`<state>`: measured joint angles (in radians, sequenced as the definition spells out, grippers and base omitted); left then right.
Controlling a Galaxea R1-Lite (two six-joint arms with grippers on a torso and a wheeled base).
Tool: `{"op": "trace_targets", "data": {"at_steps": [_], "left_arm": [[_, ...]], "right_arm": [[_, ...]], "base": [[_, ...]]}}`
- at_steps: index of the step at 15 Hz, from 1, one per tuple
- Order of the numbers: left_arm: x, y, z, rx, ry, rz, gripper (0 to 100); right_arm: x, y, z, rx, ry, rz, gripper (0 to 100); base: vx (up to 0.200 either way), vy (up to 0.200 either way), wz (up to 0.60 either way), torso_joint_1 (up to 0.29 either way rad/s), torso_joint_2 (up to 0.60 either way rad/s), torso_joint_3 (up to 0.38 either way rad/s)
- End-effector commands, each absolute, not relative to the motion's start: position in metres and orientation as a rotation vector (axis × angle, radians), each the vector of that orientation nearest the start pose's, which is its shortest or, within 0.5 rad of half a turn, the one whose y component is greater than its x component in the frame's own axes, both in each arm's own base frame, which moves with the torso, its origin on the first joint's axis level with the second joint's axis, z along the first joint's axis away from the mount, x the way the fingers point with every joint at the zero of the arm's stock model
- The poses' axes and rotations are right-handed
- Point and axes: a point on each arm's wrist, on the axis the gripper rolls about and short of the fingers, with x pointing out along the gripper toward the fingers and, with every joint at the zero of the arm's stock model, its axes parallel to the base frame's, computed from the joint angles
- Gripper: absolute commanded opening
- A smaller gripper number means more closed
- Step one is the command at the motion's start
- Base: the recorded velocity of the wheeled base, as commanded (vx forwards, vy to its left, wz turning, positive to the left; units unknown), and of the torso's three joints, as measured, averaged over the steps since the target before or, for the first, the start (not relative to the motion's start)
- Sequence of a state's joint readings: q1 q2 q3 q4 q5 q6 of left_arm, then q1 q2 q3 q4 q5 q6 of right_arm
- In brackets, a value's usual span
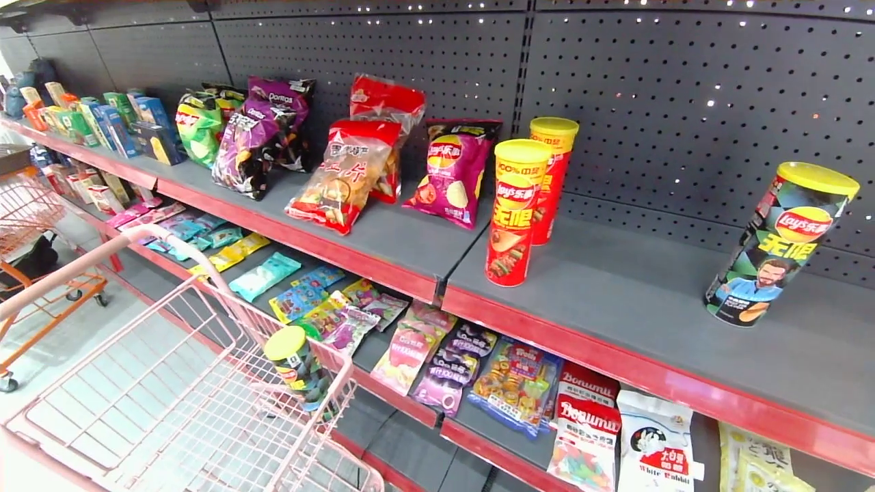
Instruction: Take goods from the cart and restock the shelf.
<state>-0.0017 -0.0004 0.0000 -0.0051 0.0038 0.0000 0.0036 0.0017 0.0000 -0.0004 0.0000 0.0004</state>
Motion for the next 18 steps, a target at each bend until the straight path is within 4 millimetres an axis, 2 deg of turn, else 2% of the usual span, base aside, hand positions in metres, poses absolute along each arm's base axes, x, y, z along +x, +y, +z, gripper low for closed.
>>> {"op": "trace_targets", "data": {"at_steps": [1, 8, 18], "left_arm": [[-0.0228, 0.0001, 0.0760, 0.000, -0.005, 0.003, 100], [-0.0228, 0.0001, 0.0760, 0.000, -0.005, 0.003, 100], [-0.0228, 0.0000, 0.0760, 0.003, -0.005, -0.006, 100]], "right_arm": [[-0.0227, -0.0001, 0.0755, 0.002, 0.002, 0.003, 100], [-0.0227, -0.0001, 0.0755, 0.002, 0.002, 0.003, 100], [-0.0227, -0.0001, 0.0755, 0.000, 0.002, 0.003, 100]], "base": [[0.000, 0.000, 0.00, -0.085, 0.21, 0.129], [0.000, 0.000, 0.00, -0.152, 0.39, 0.233], [0.000, 0.000, 0.00, -0.182, 0.53, 0.345]]}}
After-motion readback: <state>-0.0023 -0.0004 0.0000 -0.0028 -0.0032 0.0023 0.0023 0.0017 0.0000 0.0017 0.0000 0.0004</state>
